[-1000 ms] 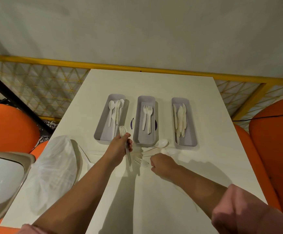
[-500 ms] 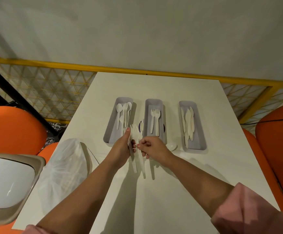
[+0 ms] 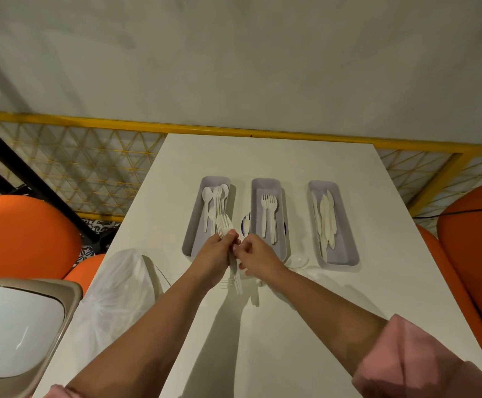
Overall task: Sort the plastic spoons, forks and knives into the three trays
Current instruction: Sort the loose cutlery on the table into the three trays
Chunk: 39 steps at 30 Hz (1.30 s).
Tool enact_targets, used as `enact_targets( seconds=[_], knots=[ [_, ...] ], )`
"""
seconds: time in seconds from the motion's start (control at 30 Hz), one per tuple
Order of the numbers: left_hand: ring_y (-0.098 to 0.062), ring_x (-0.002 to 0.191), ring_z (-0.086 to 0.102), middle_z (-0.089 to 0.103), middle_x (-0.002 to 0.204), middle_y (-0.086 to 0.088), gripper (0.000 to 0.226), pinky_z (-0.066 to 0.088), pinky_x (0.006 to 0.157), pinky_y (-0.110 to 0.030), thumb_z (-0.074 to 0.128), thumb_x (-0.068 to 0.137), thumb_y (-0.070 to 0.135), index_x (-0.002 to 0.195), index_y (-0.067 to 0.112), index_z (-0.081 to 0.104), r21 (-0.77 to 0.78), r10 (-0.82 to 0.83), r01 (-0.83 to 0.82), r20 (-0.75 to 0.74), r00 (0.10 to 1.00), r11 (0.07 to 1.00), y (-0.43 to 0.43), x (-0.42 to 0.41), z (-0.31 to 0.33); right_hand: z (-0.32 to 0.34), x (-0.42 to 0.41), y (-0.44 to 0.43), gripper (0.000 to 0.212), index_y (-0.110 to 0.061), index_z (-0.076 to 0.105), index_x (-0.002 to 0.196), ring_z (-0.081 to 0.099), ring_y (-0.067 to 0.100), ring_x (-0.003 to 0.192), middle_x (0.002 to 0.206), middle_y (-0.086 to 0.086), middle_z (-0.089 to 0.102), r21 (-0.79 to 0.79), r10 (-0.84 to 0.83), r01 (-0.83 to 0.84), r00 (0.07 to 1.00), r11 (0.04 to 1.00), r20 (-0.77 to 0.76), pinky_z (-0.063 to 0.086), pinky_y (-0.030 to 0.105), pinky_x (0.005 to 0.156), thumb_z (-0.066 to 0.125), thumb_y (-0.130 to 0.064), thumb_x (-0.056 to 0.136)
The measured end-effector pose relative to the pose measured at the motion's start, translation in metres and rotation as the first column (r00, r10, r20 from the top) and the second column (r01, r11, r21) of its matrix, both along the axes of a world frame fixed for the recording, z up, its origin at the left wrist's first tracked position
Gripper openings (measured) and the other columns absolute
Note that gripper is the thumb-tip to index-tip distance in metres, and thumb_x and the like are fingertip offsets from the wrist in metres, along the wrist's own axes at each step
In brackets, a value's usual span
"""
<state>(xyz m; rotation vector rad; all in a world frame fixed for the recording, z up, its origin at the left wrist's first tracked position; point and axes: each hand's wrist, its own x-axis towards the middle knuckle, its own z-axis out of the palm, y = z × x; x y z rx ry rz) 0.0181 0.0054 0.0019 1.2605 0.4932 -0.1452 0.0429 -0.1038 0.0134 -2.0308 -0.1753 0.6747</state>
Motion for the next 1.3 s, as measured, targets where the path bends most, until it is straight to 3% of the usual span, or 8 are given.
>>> enact_targets(
  seconds=[0.17,0.27,0.5,0.6,0.7,0.83,1.07,1.3],
  knots=[
    [-0.02,0.085,0.056,0.059,0.088,-0.007,0.026,0.045,0.09,-0.037,0.041,0.099,0.029,0.093,0.01,0.057,0.143,-0.021,0.025,-0.034,0.999,0.989,0.002,0.007,0.0,0.015,-0.002,-0.001,0.026,-0.013,0.044,0.119,0.063,0.013,0.069,0.087,0.003,0.063,0.096,0.042,-0.023,0.979,0.995,-0.201,0.053,0.018,0.057,0.041,-0.031,0.099],
    [-0.02,0.076,0.057,0.06,0.086,-0.009,0.025,0.049,0.076,-0.033,0.041,0.099,0.029,0.096,0.01,0.056,0.166,-0.052,0.058,-0.037,0.998,0.984,0.003,0.007,0.005,0.018,-0.001,-0.004,0.025,-0.008,0.052,0.11,0.06,0.011,0.069,0.079,0.001,0.059,0.164,0.093,-0.061,0.976,0.985,-0.197,0.052,0.023,0.066,0.038,-0.025,0.101],
    [-0.014,0.075,0.051,0.058,0.084,0.003,0.034,0.042,0.076,-0.027,0.042,0.097,0.038,0.105,0.01,0.061,0.325,-0.248,0.249,-0.046,0.968,0.912,0.022,0.002,0.009,0.016,0.002,-0.008,0.016,-0.006,0.05,0.101,0.059,0.018,0.061,0.075,0.008,0.057,0.244,0.04,0.021,0.969,0.969,-0.243,0.051,0.026,0.057,0.037,-0.017,0.101],
    [-0.012,0.07,0.051,0.06,0.085,0.0,0.03,0.043,0.071,-0.025,0.048,0.096,0.029,0.1,0.003,0.062,0.58,-0.302,0.299,-0.096,0.949,0.758,0.035,-0.002,-0.002,0.014,0.005,-0.01,0.013,-0.005,0.046,0.097,0.051,0.016,0.056,0.071,0.007,0.055,0.212,-0.034,0.083,0.974,0.974,-0.225,0.046,0.024,0.051,0.037,-0.013,0.101],
    [-0.011,0.073,0.055,0.064,0.087,0.0,0.017,0.042,0.07,-0.017,0.054,0.091,0.015,0.096,0.006,0.068,0.814,-0.399,0.366,-0.183,0.898,0.451,0.044,-0.009,-0.017,0.011,0.007,-0.012,0.013,-0.005,0.047,0.102,0.049,0.015,0.056,0.071,0.005,0.054,0.167,-0.078,0.113,0.976,0.979,-0.204,0.043,0.023,0.051,0.036,-0.012,0.101],
    [-0.017,0.094,0.062,0.065,0.106,-0.004,0.023,0.044,0.078,-0.017,0.058,0.087,0.008,0.108,0.01,0.067,0.902,-0.417,0.412,-0.329,0.847,0.126,0.044,-0.019,-0.036,0.008,0.008,-0.013,0.021,-0.003,0.049,0.113,0.047,0.013,0.057,0.073,0.004,0.054,0.124,-0.094,0.121,0.974,0.985,-0.206,0.042,0.021,0.052,0.035,-0.011,0.1],
    [-0.022,0.104,0.06,0.059,0.118,-0.001,0.035,0.047,0.087,-0.026,0.059,0.086,0.015,0.121,0.021,0.059,0.894,-0.375,0.445,-0.433,0.82,-0.059,0.043,-0.03,-0.065,0.007,0.008,-0.016,0.025,-0.004,0.05,0.118,0.049,0.012,0.059,0.075,0.003,0.056,0.099,-0.086,0.106,0.979,0.989,-0.186,0.043,0.02,0.053,0.035,-0.012,0.1],
    [-0.024,0.094,0.059,0.056,0.109,-0.005,0.028,0.051,0.081,-0.031,0.053,0.088,0.006,0.113,0.017,0.059,0.899,-0.495,0.434,-0.402,0.77,-0.055,0.045,-0.032,-0.072,0.006,0.009,-0.018,0.024,-0.005,0.051,0.117,0.05,0.012,0.061,0.076,0.002,0.057,0.066,-0.08,0.093,0.982,0.994,-0.174,0.045,0.021,0.056,0.037,-0.014,0.1]
  ],
)
